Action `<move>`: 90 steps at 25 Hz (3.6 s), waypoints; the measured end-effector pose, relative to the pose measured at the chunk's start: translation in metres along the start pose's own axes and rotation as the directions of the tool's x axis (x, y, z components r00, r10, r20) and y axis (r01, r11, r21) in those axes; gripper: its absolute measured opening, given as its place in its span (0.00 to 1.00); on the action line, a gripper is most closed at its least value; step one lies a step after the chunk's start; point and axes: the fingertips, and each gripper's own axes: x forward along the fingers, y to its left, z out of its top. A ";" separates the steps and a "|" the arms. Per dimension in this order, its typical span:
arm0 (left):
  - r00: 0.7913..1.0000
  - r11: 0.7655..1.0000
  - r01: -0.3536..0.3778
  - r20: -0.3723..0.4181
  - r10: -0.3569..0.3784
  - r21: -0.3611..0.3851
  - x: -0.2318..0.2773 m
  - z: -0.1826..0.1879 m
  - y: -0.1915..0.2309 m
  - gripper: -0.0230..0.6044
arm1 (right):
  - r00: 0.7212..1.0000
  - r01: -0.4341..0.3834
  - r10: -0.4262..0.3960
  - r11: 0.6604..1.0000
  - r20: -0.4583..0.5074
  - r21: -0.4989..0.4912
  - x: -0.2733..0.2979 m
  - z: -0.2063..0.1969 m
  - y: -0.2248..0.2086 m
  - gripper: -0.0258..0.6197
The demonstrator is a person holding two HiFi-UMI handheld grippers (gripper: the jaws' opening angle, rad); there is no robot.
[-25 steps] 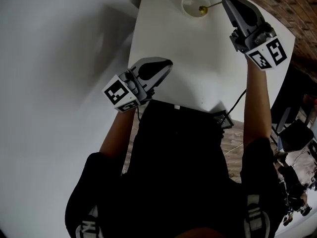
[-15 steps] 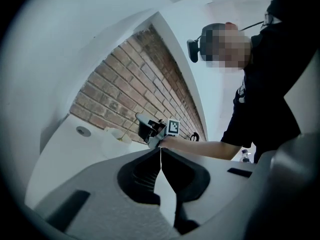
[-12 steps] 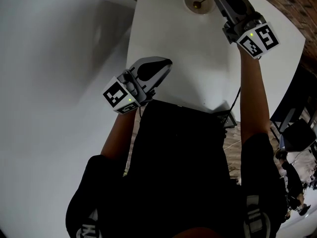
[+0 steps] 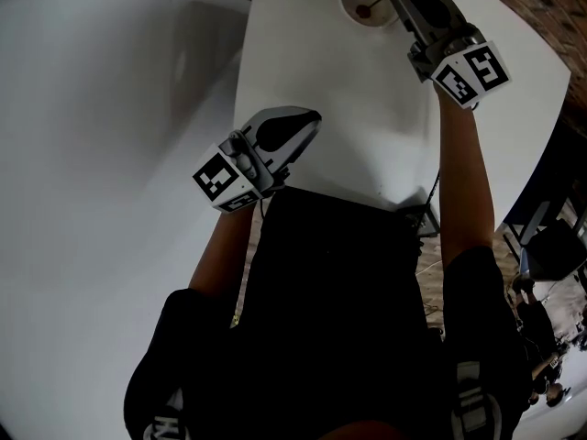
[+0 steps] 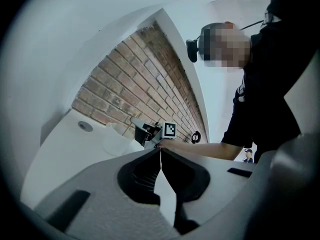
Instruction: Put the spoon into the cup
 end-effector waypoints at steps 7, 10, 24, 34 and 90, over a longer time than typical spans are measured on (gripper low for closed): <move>1.000 1.000 0.014 -0.007 -0.014 -0.019 0.006 -0.014 0.005 0.06 | 0.999 0.029 -0.029 0.999 -0.017 -0.044 0.002 -0.012 -0.002 0.05; 1.000 0.999 0.018 0.000 -0.018 -0.036 0.004 -0.016 0.002 0.06 | 0.997 0.073 -0.074 0.996 -0.014 -0.058 0.001 -0.013 -0.002 0.05; 0.998 0.996 0.068 -0.004 -0.069 -0.065 0.004 -0.028 -0.021 0.06 | 0.943 0.329 -0.332 0.942 -0.034 -0.068 -0.029 -0.030 -0.027 0.10; 0.998 0.996 0.061 0.015 -0.060 -0.069 -0.014 -0.026 -0.025 0.06 | 0.929 0.368 -0.367 0.929 -0.041 0.036 -0.046 -0.043 -0.027 0.19; 0.918 0.883 0.396 -0.129 -0.375 0.253 -0.058 -0.095 -0.371 0.06 | 0.976 0.049 -0.042 0.998 0.213 -0.029 -0.469 0.024 0.407 0.05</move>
